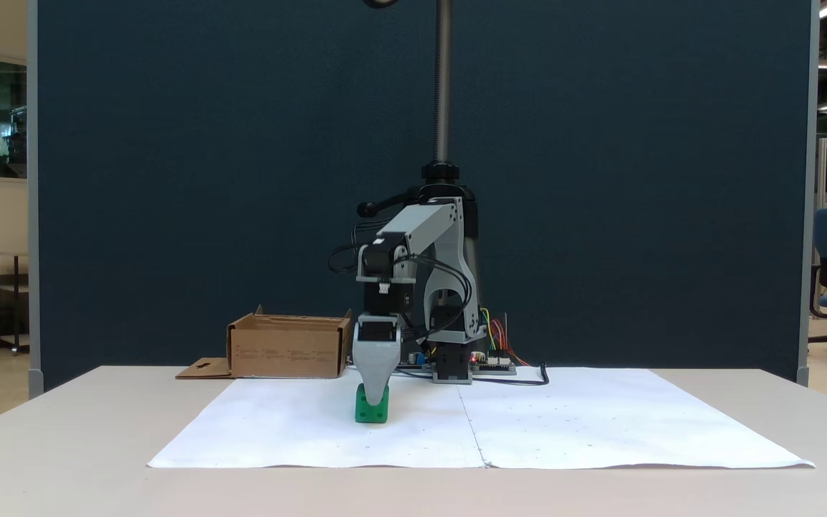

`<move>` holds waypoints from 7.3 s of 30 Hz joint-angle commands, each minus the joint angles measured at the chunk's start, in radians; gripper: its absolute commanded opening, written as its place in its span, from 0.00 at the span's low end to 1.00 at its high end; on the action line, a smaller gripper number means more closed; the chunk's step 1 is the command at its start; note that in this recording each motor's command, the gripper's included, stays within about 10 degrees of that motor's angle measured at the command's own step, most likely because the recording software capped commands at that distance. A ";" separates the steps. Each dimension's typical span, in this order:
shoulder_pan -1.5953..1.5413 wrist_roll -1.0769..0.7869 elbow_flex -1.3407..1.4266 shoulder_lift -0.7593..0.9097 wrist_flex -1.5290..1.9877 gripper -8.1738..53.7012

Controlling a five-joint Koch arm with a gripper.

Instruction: Grasp a green dice and put it in the bin.

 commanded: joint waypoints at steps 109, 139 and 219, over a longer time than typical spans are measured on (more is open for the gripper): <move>0.170 -0.041 0.002 0.124 -0.285 0.33; 1.270 0.376 -0.394 0.132 -0.100 0.33; -0.491 0.442 0.991 0.788 -1.080 0.81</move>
